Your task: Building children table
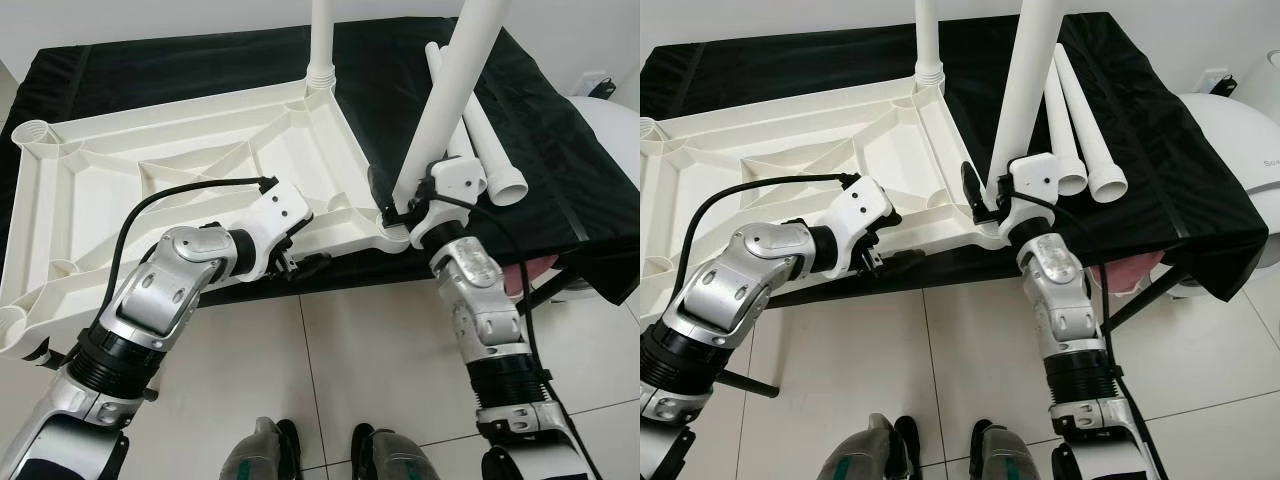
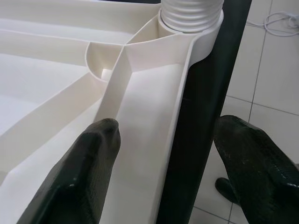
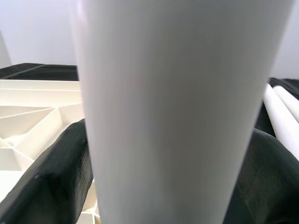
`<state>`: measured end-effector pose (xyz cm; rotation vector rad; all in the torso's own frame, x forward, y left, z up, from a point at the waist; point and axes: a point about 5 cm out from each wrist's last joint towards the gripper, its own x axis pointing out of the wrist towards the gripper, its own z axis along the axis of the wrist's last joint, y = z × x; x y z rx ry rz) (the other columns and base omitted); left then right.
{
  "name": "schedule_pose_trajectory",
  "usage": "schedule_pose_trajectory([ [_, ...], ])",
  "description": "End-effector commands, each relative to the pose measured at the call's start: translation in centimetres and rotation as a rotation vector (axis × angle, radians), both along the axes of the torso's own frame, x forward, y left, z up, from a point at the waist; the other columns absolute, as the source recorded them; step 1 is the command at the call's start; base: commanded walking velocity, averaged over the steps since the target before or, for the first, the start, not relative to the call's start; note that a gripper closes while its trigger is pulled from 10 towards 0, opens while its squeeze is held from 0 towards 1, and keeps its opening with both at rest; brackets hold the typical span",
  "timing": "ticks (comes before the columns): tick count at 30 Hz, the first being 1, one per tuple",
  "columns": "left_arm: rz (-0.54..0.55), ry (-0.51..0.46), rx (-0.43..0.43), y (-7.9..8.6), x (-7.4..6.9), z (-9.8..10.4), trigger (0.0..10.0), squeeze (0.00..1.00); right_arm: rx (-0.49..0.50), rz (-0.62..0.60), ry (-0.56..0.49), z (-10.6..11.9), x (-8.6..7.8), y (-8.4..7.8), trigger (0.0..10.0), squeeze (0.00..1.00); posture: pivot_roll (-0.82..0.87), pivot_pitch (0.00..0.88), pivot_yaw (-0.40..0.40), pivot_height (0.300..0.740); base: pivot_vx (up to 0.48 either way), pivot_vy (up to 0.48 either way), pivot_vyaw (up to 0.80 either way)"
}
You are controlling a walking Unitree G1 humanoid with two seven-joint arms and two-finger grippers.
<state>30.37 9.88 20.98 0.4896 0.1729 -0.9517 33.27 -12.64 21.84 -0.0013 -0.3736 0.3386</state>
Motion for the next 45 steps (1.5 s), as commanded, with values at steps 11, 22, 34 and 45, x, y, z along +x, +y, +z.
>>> schedule_pose_trajectory([
  [11, -0.011, 0.012, 0.053, -1.7, -0.5, -1.2, 10.0, 0.0, -0.037, 0.067, -0.045, 1.0, 0.3, -1.5, 10.0, 0.0, -0.07, 0.185, 0.028, 0.74, 0.0, 0.0, 0.0],
  [22, 0.085, 0.051, 0.119, -1.1, 0.5, -2.4, 0.0, 0.0, -0.05, 0.114, -0.05, 1.1, 0.1, -1.8, 10.0, 0.0, -0.08, 0.186, 0.036, 0.74, 0.0, 0.0, 0.0],
  [34, 0.125, 0.034, 0.146, -0.4, 1.1, -2.3, 10.0, 0.0, -0.098, 0.202, -0.041, 1.0, -0.1, -2.3, 10.0, 0.0, -0.08, 0.183, 0.033, 0.74, 0.0, 0.0, 0.0],
  [45, 0.142, 0.027, 0.162, 0.2, 1.4, -2.2, 10.0, 0.0, -0.154, 0.301, -0.005, 0.6, -0.3, -2.9, 10.0, 0.0, -0.08, 0.172, 0.033, 0.74, 0.0, 0.0, 0.0],
])
